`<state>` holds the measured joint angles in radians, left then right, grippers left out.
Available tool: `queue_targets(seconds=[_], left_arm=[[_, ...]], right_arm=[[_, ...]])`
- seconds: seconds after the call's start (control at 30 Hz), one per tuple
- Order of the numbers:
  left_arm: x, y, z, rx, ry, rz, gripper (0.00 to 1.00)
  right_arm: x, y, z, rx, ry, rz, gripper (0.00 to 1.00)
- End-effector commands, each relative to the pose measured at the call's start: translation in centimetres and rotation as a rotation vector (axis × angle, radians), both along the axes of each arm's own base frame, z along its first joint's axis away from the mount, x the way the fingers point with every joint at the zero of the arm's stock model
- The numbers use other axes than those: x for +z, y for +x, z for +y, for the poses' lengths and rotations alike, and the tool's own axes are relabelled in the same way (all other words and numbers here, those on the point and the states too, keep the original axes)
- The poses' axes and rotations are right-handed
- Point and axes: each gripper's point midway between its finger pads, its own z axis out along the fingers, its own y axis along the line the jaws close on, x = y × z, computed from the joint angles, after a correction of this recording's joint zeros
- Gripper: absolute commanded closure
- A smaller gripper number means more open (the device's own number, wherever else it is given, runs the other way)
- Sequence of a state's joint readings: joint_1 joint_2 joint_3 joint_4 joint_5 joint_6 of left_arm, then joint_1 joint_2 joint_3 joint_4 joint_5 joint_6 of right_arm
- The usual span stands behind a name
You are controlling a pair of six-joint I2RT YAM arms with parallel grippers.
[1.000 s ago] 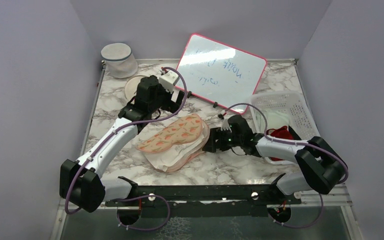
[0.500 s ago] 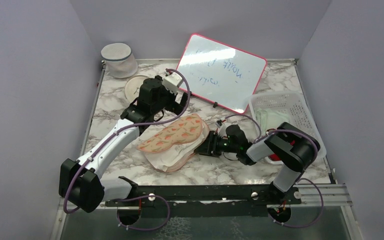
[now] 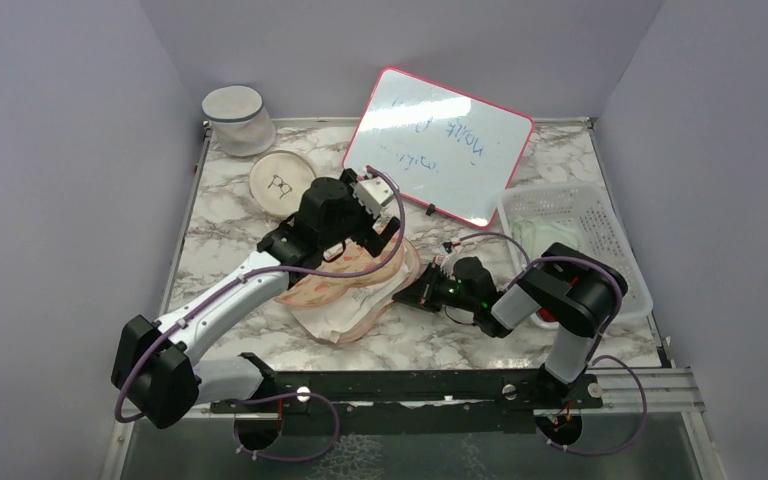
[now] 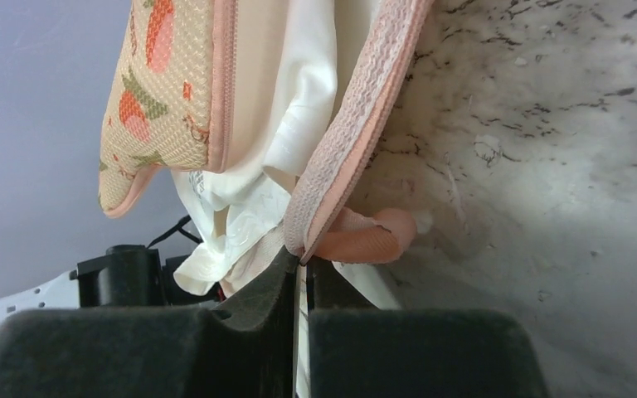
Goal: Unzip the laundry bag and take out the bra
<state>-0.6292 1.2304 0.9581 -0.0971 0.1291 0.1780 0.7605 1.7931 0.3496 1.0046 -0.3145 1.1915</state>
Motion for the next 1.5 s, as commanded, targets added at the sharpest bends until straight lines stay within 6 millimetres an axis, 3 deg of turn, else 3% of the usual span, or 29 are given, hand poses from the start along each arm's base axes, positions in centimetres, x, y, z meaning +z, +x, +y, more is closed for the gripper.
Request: queue_targets(seconds=[0.0,0.3,0.43,0.57,1.1,1.3,1.47], left_arm=[[1.5,-1.0,-1.2,-0.044,0.008,-0.117,0.01],[-1.3,-3.8,-4.1,-0.192,0.13,-0.13,0.01],[-2.3,-4.7,-4.5,-0.191,0.23,-0.184,0.01],[-4.7,-5.5,-4.7,-0.22,0.355,-0.189,0.01],[-12.4,-4.6,-3.1,-0.164,0.703,-0.122,0.03],[-12.6,-2.4,-1.9,-0.031,0.737,-0.089,0.12],[-11.0,-2.5,-2.4,-0.035,0.671,-0.094,0.24]], right_arm=[[0.5,0.9,-0.1,-0.009,-0.018,-0.09,0.99],[-0.2,1.4,-3.7,0.139,-0.137,-0.109,0.99],[-0.4,1.7,-5.0,0.195,-0.131,-0.112,0.99],[-0.4,2.2,-5.5,0.223,-0.151,-0.125,0.99],[-0.2,1.8,-6.1,0.221,-0.114,-0.133,0.99],[0.0,1.3,-6.1,0.234,-0.097,-0.138,0.99],[-0.2,1.0,-6.1,0.25,-0.091,-0.136,0.99]])
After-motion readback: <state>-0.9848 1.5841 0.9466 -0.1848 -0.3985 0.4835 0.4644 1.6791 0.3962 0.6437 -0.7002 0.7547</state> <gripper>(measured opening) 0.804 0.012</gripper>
